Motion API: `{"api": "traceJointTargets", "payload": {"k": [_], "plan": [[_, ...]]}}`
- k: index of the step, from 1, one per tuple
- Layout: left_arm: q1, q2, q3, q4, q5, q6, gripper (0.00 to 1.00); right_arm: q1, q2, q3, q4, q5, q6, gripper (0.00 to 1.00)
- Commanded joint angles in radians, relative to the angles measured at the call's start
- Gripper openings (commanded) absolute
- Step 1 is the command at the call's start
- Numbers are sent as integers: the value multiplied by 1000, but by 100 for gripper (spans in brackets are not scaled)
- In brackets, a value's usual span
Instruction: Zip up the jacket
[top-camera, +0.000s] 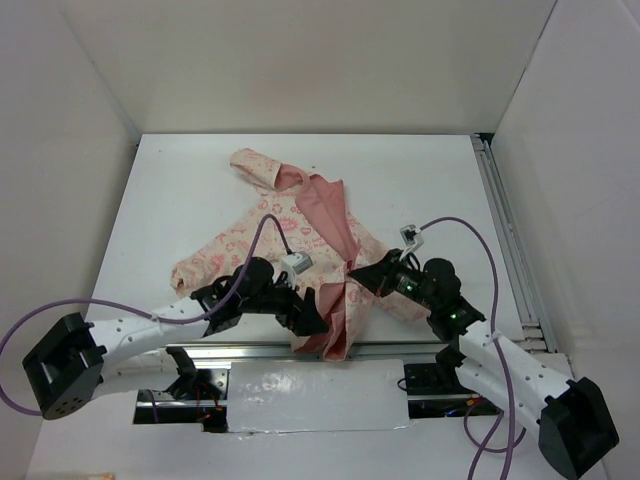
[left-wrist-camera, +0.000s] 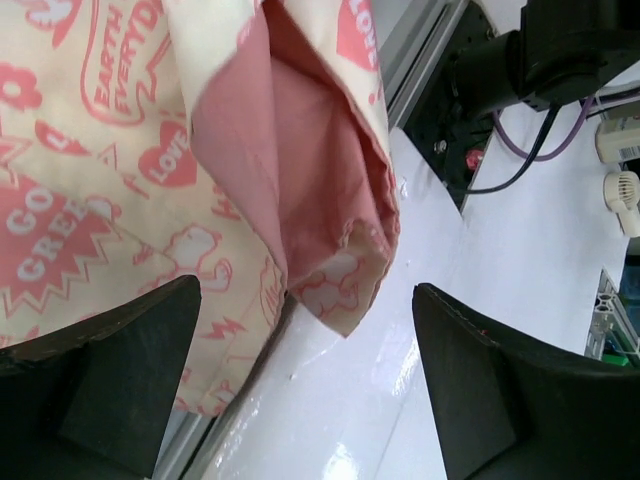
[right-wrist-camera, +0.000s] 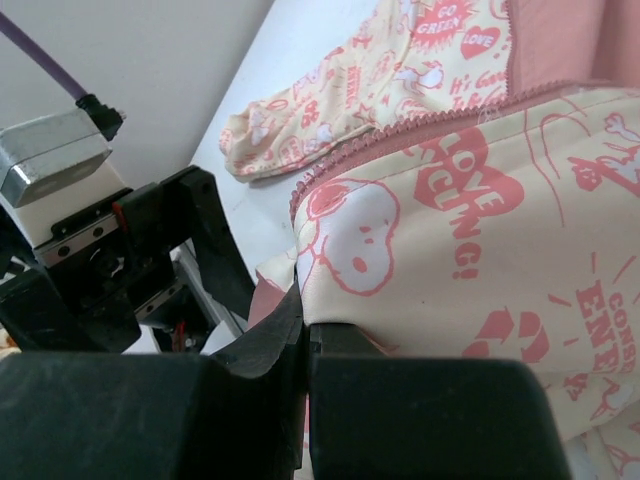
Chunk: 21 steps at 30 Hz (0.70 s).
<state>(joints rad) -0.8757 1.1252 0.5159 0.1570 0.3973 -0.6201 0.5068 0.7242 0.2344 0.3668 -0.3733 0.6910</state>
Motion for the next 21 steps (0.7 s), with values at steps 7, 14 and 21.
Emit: {"api": "traceJointTargets", "payload": {"k": [7, 14, 21], "plan": [[-3, 73, -89, 78, 71, -133, 99, 39, 47, 3, 67, 111, 7, 0], [15, 330, -8, 162, 32, -135, 99, 47, 12, -24, 9, 151, 19, 0], [141, 521, 119, 86, -12, -113, 94, 47, -29, -32, -51, 169, 13, 0]]}}
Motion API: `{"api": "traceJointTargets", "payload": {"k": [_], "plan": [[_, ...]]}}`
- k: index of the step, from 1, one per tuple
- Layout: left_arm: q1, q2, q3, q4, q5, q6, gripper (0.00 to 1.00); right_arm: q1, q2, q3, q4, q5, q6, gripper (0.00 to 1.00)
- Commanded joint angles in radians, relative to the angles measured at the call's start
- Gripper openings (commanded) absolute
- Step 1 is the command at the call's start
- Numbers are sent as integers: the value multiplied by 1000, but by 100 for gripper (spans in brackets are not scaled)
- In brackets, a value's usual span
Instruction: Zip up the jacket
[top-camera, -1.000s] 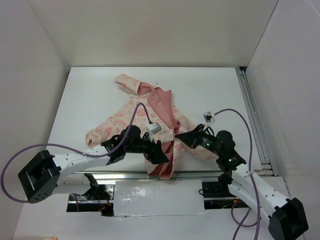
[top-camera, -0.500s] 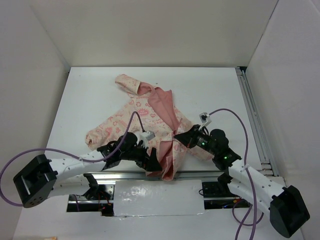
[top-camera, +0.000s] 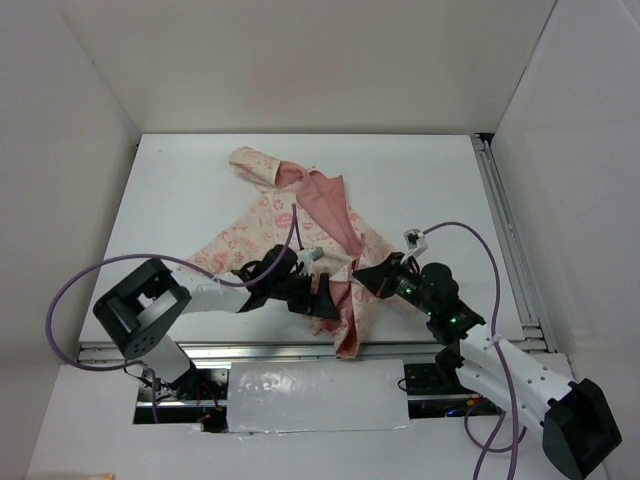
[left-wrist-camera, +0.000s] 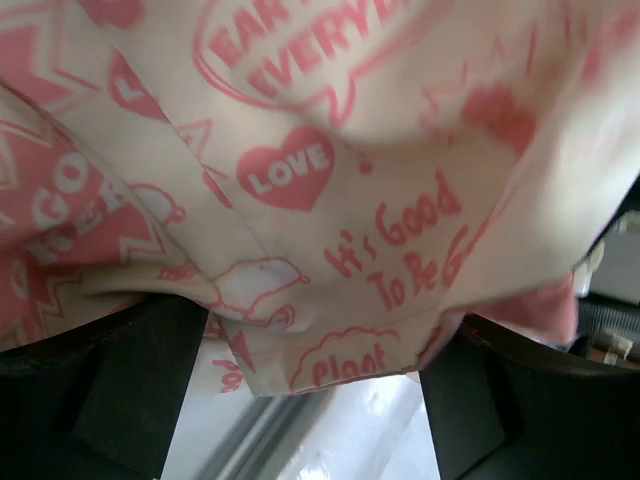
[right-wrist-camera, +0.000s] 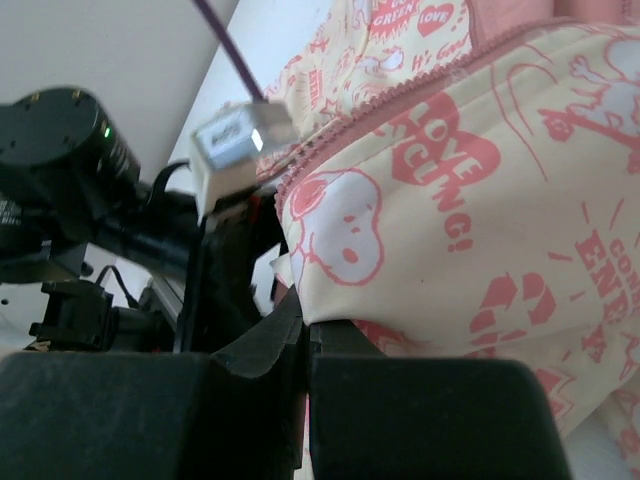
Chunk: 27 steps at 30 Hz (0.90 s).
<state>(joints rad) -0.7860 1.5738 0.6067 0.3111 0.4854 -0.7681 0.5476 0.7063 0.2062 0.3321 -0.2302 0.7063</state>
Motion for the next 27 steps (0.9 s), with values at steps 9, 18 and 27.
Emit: {"api": "traceJointTargets", "payload": {"k": [9, 18, 27], "plan": [[221, 180, 246, -145, -237, 101, 92, 6, 172, -22, 62, 20, 103, 0], [246, 120, 343, -214, -300, 170, 92, 37, 567, 13, 487, 40, 406, 0], [180, -300, 9, -337, -286, -75, 94, 135, 423, 53, 277, 304, 447, 0]]}}
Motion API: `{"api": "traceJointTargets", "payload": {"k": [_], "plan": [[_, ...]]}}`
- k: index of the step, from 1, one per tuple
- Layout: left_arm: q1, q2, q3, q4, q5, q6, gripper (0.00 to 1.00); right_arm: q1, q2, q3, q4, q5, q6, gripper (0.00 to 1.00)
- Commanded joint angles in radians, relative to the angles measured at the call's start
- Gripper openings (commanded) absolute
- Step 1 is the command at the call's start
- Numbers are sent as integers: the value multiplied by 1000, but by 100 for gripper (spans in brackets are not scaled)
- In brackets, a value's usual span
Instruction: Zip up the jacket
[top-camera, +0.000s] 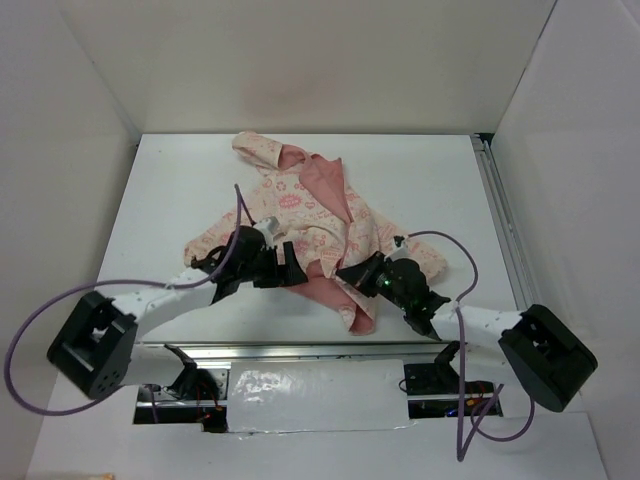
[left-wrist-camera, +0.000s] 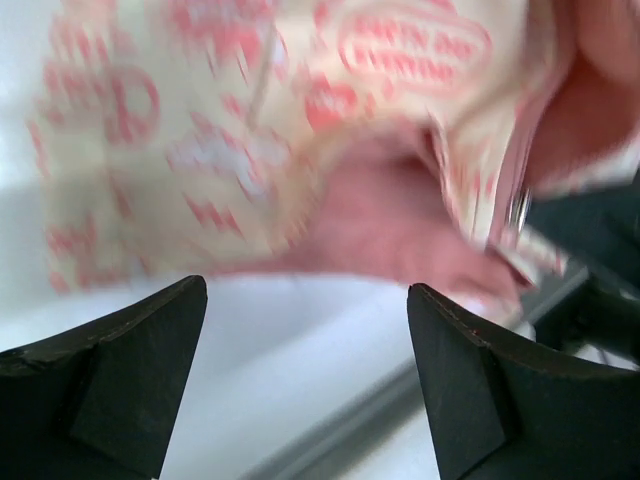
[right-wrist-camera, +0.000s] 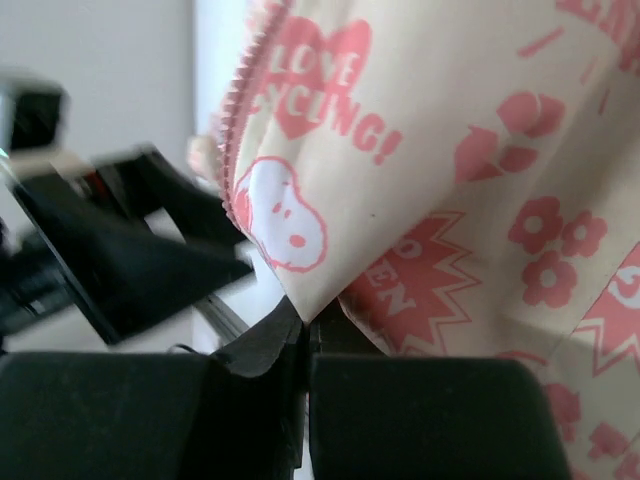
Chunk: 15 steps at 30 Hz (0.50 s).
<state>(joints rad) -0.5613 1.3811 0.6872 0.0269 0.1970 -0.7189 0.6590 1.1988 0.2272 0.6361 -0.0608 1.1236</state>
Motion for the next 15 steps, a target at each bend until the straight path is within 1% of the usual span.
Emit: {"api": "traceJointTargets", "payload": {"k": [1, 2, 3, 4, 6, 8, 9, 11, 15], "plan": [[-61, -137, -90, -41, 11, -143, 94, 33, -80, 31, -32, 147, 34, 0], [-98, -186, -121, -36, 28, -164, 95, 53, -93, 35, -44, 154, 30, 0], [-107, -206, -136, 52, 53, -190, 94, 60, -94, 38, -49, 156, 30, 0], [-123, -220, -144, 82, 71, -207, 95, 70, -94, 44, -52, 164, 33, 0], [-164, -228, -155, 152, 41, -263, 95, 88, -85, 41, -33, 162, 36, 0], [-187, -200, -141, 226, 25, -295, 95, 97, -84, 46, -32, 158, 41, 0], [-195, -185, -132, 237, 25, -313, 95, 99, -84, 47, -33, 157, 41, 0], [-215, -137, -95, 252, -30, -342, 95, 109, -94, 49, -44, 147, 30, 0], [-216, -71, -54, 269, -79, -419, 95, 126, -114, 47, -50, 170, 25, 0]]}}
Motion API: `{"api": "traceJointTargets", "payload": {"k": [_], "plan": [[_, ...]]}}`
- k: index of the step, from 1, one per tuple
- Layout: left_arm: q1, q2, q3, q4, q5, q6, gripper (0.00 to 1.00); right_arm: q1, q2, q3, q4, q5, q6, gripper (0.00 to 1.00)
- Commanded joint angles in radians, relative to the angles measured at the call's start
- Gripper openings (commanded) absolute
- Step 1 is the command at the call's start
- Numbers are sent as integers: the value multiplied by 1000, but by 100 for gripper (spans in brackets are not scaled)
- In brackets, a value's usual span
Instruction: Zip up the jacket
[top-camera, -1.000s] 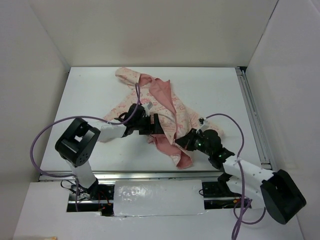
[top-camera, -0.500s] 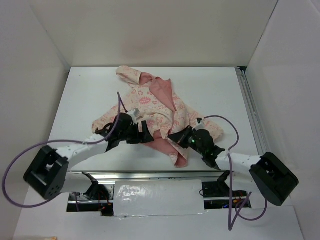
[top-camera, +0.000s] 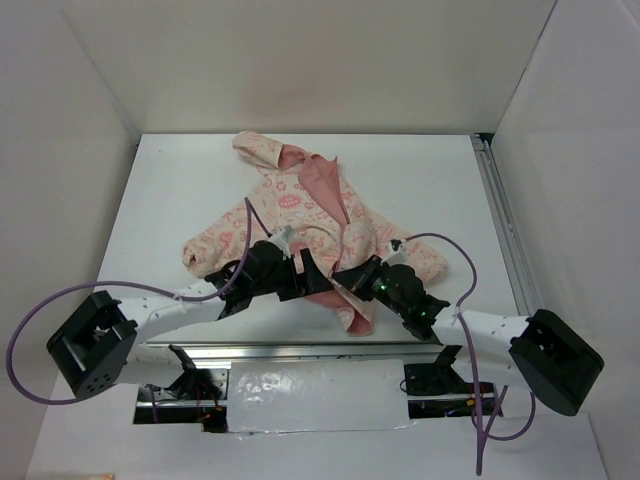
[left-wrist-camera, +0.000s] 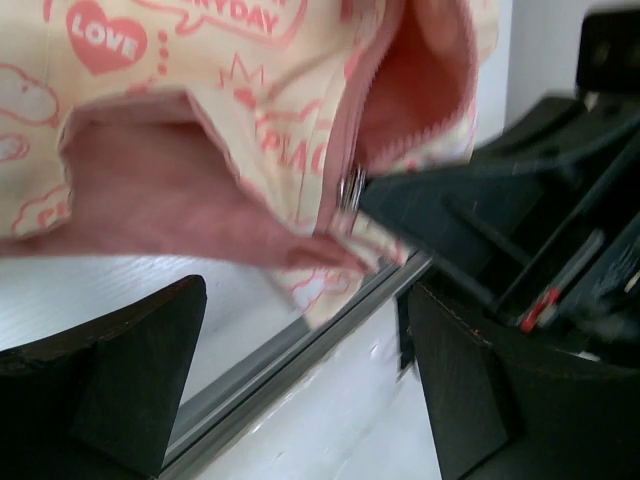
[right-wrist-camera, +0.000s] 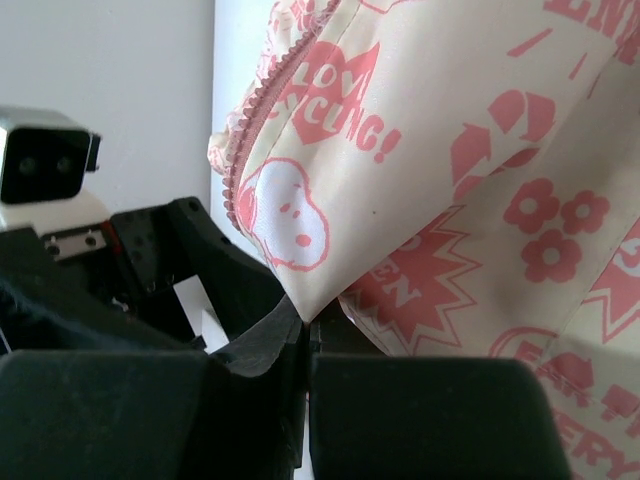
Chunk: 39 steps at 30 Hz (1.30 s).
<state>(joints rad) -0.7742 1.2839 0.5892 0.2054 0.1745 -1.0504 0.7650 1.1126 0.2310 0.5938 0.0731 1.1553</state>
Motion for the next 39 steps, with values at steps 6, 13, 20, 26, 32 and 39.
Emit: {"api": "traceJointTargets", "payload": {"k": [6, 13, 20, 26, 32, 39], "plan": [[-13, 86, 96, 71, -125, -172, 92, 30, -30, 42, -22, 24, -6, 0], [-16, 74, 77, 117, -167, -247, 90, 28, -102, 24, -43, 28, -2, 0], [-23, 115, 87, 167, -167, -290, 85, 31, -183, 22, -107, 53, -6, 0], [-65, 104, 104, 154, -262, -336, 74, 48, -257, 54, -265, 148, 61, 0], [-134, 91, 133, 121, -383, -344, 63, 94, -257, 113, -370, 206, 76, 0], [-154, 100, 149, 118, -406, -342, 26, 119, -272, 129, -430, 232, 113, 0]]}}
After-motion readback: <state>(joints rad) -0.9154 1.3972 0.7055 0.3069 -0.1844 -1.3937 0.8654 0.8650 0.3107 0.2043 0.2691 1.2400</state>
